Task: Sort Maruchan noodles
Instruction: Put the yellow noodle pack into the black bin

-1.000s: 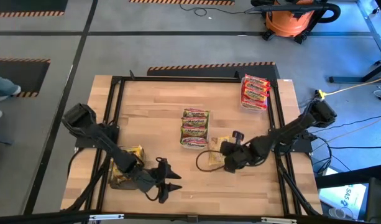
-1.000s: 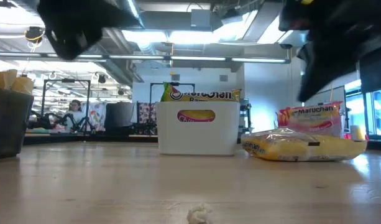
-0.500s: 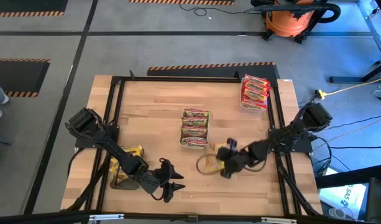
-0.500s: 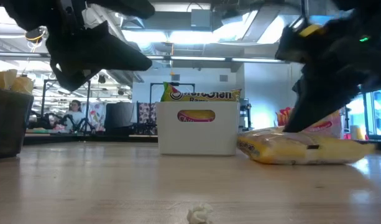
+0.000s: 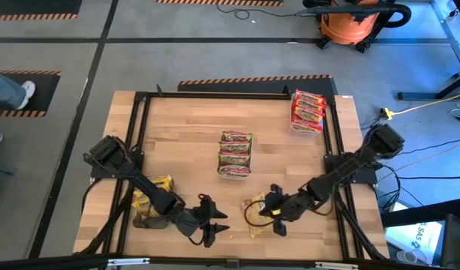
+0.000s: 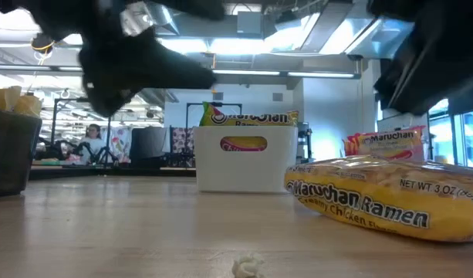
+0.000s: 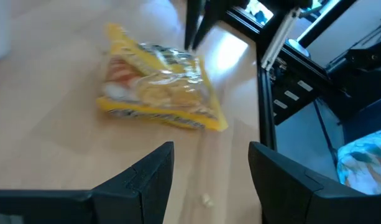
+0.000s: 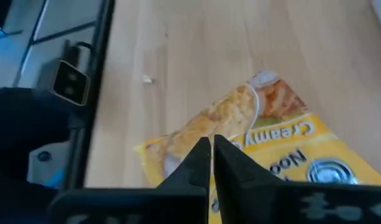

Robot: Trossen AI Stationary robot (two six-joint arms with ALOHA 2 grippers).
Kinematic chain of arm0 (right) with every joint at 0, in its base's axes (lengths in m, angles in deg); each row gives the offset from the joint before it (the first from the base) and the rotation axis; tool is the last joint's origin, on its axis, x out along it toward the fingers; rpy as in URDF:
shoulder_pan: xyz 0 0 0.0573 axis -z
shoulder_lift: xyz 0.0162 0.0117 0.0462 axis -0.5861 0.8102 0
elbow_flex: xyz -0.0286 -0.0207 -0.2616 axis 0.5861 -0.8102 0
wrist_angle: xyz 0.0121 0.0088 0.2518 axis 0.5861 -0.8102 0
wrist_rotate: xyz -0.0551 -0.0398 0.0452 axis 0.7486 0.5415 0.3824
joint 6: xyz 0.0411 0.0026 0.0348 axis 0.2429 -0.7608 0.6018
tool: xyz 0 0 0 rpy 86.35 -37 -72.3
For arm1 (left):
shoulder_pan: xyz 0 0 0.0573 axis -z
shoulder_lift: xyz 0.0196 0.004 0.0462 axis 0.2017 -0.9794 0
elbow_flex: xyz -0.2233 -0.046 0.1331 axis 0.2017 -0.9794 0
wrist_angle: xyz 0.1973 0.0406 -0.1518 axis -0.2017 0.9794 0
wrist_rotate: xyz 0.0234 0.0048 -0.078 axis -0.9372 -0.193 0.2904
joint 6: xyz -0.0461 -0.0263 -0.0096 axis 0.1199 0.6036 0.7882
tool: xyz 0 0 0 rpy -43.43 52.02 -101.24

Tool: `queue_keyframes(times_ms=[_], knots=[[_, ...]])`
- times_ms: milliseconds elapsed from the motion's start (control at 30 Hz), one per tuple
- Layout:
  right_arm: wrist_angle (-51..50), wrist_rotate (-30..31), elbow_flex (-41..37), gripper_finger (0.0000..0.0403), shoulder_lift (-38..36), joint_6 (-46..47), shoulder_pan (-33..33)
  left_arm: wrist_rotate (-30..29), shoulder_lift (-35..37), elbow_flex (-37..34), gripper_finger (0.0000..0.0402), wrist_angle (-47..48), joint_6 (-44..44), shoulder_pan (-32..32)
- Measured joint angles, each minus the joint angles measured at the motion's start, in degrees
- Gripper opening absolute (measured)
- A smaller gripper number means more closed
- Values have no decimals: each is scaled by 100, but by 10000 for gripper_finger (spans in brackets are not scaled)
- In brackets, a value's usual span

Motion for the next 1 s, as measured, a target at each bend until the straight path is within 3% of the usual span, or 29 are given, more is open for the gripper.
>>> queue_keyframes(times_ms=[133,233,400,567,733,867,1000], knots=[[-937,56,0,6,-495,597,-27,77,-568,686,201,15,-484,-50],[-1568,188,-3,34,-773,908,-79,117,-970,1277,201,63,-896,-140],[-2180,218,-7,124,-889,1350,-137,135,-1548,2172,201,621,-1129,-295],[-1944,573,-385,231,-896,1703,-160,378,-2018,2709,201,666,-1359,-418],[4,558,-1399,294,-898,2246,-159,449,-2305,2785,201,682,-1324,-510],[1775,710,-2223,306,-900,2741,-159,469,-2438,2785,201,664,-1314,-545],[2381,704,-2460,307,-747,3002,-159,472,-2491,2785,201,720,-1309,-546]])
